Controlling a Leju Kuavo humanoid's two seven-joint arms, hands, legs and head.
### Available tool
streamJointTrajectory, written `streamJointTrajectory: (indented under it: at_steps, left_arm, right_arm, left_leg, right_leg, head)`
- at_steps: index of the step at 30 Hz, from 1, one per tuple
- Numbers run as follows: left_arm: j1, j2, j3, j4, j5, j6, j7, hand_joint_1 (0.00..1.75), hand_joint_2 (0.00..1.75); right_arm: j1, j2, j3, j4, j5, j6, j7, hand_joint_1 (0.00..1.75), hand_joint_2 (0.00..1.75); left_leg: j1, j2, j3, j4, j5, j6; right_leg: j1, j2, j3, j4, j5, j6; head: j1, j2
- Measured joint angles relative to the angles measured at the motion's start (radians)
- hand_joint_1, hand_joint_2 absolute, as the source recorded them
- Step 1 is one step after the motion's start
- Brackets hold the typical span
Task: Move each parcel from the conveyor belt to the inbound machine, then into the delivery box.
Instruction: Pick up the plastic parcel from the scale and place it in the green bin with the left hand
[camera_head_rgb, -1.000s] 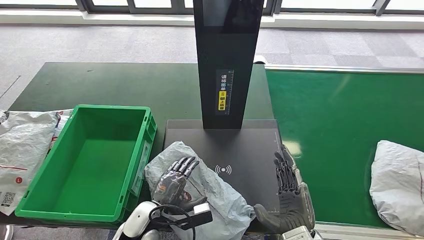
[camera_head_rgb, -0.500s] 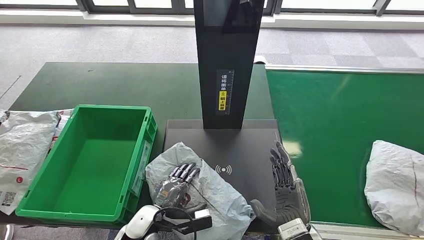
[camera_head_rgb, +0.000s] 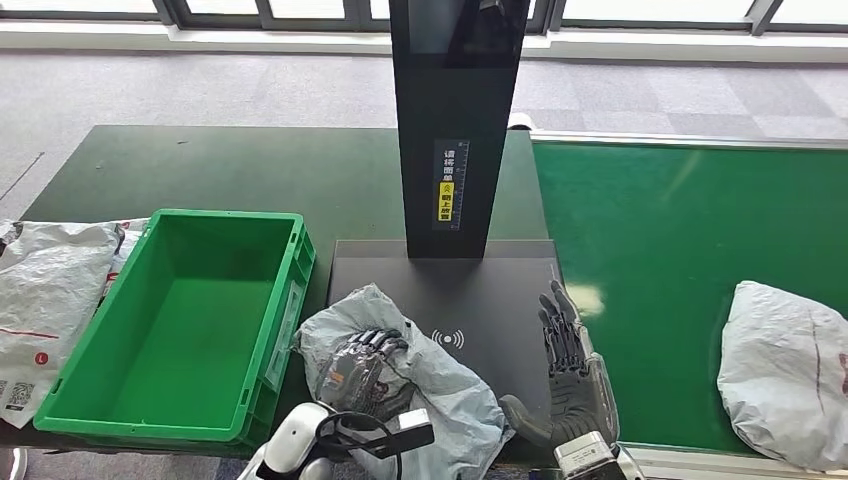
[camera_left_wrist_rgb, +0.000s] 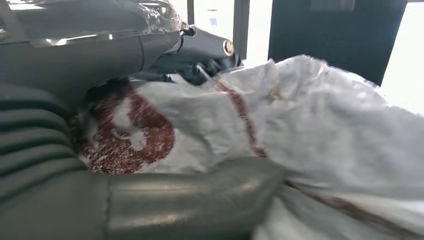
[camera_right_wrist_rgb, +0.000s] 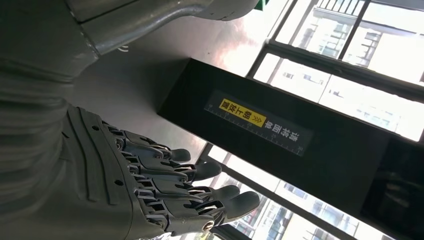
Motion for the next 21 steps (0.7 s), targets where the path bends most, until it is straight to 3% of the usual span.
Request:
streamJointTrajectory:
  at_steps: [7,21]
  left_arm:
    - [-0.012,-0.025,0.01,0.028,-0.018,0.09,-0.008,1.75,1.75]
    - [-0.017,-0.04,0.025,0.042,-0.019,0.096,-0.011,1.75,1.75]
  right_arm:
    - [0.011,0.0,0.005,0.0,-0.001,-0.007,0.006,0.0,1.75]
    - [0.011,0.0,0.007,0.0,-0.001,-0.012,0.007,0.0,1.75]
  left_leg:
    - [0.0,0.0,0.0,0.0,0.0,0.0]
    - [0.0,0.0,0.0,0.0,0.0,0.0]
  right_leg:
    - [0.0,0.0,0.0,0.0,0.0,0.0]
    - [0.0,0.0,0.0,0.0,0.0,0.0]
  head:
    - [0.0,0.0]
    - [0.0,0.0]
